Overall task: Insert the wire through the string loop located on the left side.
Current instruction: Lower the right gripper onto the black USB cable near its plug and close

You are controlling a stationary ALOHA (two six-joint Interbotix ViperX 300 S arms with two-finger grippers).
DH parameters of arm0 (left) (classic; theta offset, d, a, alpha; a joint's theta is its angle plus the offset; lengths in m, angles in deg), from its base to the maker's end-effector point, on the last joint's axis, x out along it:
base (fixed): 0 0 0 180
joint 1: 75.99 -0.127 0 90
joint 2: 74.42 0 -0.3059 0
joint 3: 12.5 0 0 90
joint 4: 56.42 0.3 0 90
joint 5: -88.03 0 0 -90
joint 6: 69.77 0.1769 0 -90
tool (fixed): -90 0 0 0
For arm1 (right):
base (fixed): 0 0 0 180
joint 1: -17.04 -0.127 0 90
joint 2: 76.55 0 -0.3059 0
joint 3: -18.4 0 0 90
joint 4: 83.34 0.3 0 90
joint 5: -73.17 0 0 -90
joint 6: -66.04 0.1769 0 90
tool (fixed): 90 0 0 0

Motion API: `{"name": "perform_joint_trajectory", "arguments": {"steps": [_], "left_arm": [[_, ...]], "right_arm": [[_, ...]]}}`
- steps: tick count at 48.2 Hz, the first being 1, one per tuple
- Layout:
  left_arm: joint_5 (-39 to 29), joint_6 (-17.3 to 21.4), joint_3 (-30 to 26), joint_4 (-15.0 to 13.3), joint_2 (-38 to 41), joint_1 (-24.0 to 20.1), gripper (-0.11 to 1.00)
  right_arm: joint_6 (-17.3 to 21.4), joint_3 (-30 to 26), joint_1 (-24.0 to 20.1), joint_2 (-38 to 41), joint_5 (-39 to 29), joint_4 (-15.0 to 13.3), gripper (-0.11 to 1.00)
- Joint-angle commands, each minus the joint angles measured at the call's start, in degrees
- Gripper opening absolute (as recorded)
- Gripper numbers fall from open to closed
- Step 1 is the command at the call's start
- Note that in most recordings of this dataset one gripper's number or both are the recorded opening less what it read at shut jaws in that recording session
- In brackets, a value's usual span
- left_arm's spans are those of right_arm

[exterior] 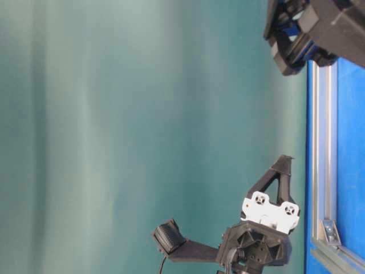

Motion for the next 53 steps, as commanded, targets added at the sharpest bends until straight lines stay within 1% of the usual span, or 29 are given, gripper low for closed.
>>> {"name": "perform_joint_trajectory", "arguments": {"steps": [1, 6, 25, 27, 30, 33, 35, 37, 43, 45, 47, 50, 53], "left_arm": [[-0.44, 0.09, -0.79, 0.79, -2.02, 0.35, 0.0], [-0.53, 0.09, -0.79, 0.88, -2.02, 0.35, 0.0], [-0.53, 0.09, -0.88, 1.05, -2.02, 0.35, 0.0], [-0.44, 0.09, -0.88, 0.97, -2.02, 0.35, 0.0], [-0.53, 0.09, -0.88, 0.97, -2.02, 0.35, 0.0], [-0.53, 0.09, -0.79, 0.97, -2.02, 0.35, 0.0], [-0.53, 0.09, -0.79, 1.05, -2.02, 0.35, 0.0], [-0.44, 0.09, -0.79, 1.05, -2.02, 0.35, 0.0], [-0.53, 0.09, -0.79, 0.97, -2.02, 0.35, 0.0], [-0.53, 0.09, -0.79, 1.05, -2.02, 0.35, 0.0], [-0.53, 0.09, -0.79, 1.05, -2.02, 0.35, 0.0], [-0.44, 0.09, -0.79, 1.05, -2.02, 0.35, 0.0], [-0.44, 0.09, -0.79, 1.05, -2.02, 0.35, 0.0]], "right_arm": [[0.35, -0.18, 0.09, -3.69, 0.18, 0.09, 0.01], [0.7, -0.18, 0.09, -3.78, -0.79, 0.09, -0.02], [2.99, 0.0, 0.26, -3.78, -1.49, 0.18, -0.02], [3.34, -0.09, 0.26, -3.87, -1.85, 0.18, -0.01], [3.78, -0.26, 0.26, -3.78, -2.29, 0.79, 0.07], [3.96, -0.35, 0.35, -3.78, -2.55, 1.76, 0.21], [3.96, -0.26, 0.35, -3.78, -2.72, 2.64, 0.32], [3.96, -0.26, 0.35, -3.87, -2.81, 3.43, 0.45], [3.78, -0.09, 0.35, -3.78, -2.9, 4.48, 0.83], [3.78, -0.09, 0.35, -3.78, -2.9, 4.57, 0.91], [3.78, 0.0, 0.35, -3.78, -2.99, 4.66, 0.95], [3.78, 0.0, 0.35, -3.69, -2.99, 5.01, 0.92], [3.78, 0.0, 0.35, -3.34, -2.99, 5.36, 0.94]]}}
